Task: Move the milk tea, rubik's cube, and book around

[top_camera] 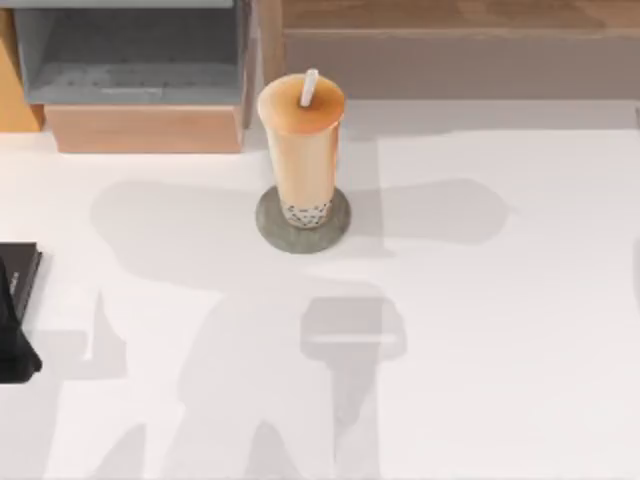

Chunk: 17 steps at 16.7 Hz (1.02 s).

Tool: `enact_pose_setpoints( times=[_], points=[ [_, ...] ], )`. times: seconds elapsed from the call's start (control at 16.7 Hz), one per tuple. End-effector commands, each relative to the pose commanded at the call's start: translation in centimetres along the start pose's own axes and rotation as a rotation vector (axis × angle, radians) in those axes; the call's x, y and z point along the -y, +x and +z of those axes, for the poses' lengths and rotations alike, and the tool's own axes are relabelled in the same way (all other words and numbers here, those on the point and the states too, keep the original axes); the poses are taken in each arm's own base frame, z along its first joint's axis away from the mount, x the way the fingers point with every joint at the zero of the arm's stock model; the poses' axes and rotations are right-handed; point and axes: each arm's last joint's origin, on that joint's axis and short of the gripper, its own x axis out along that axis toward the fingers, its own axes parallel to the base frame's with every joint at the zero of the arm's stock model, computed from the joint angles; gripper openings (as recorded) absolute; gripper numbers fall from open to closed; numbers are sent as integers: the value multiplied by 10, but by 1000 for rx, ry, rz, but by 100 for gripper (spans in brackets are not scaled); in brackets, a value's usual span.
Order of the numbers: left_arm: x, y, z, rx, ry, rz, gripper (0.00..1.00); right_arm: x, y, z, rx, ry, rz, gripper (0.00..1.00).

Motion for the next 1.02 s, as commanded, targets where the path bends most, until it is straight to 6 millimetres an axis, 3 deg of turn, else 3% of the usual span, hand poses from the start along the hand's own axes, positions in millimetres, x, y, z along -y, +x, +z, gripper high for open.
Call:
enact_pose_setpoints(
  times=[0.54,1.02],
  points=[
    [0,0,0,0,0,0,100,0,0,0,0,0,0,98],
    [0,0,0,0,0,0,100,0,0,0,0,0,0,100]
  ],
)
